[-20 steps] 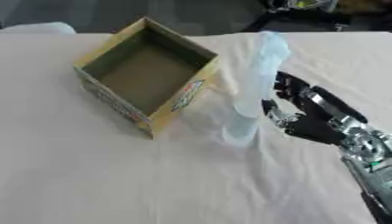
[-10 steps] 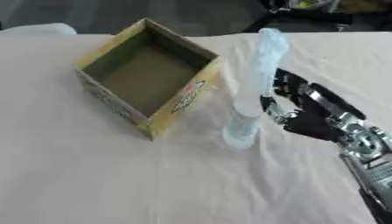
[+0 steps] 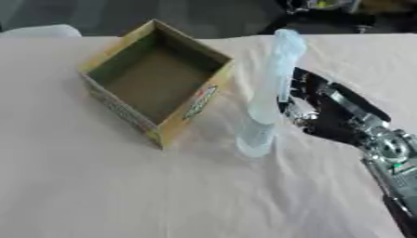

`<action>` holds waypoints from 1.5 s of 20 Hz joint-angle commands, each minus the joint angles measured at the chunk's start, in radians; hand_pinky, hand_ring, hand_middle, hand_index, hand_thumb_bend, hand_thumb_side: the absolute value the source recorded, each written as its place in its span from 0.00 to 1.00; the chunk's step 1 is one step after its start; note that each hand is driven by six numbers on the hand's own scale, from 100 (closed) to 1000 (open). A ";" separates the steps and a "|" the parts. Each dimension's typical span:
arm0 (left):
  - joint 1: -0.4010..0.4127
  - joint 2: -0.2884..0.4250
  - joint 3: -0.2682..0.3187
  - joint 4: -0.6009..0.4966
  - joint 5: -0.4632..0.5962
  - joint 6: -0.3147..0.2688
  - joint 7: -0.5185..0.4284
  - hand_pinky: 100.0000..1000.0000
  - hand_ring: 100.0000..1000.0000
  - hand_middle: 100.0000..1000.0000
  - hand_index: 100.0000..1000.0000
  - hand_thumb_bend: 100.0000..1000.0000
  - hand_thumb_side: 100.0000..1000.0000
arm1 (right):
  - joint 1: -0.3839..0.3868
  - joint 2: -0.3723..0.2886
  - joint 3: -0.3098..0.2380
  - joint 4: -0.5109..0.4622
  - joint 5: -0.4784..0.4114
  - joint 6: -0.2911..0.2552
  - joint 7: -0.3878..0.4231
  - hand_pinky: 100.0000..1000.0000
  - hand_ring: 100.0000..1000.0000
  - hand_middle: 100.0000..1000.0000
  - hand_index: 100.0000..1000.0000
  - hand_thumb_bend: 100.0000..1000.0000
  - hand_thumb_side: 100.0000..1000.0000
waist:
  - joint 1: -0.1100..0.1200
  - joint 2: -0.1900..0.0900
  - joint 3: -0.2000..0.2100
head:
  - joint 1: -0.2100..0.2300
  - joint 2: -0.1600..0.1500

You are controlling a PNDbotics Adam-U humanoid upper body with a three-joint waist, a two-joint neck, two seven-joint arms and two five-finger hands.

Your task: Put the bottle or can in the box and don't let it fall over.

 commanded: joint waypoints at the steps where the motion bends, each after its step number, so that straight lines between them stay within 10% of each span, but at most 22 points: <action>1: -0.003 0.023 0.003 -0.012 -0.003 -0.001 -0.004 0.98 1.00 0.99 0.69 0.01 0.73 | -0.003 -0.027 -0.007 -0.010 0.000 -0.001 0.004 1.00 1.00 1.00 1.00 0.00 0.45 | 0.000 -0.013 -0.001 | -0.002 -0.009; 30: -0.006 0.022 0.001 -0.010 -0.001 -0.002 -0.015 0.99 1.00 0.99 0.69 0.00 0.73 | -0.046 0.021 0.031 0.024 -0.033 0.000 0.063 1.00 1.00 1.00 1.00 0.00 0.50 | 0.005 -0.010 0.003 | -0.018 -0.024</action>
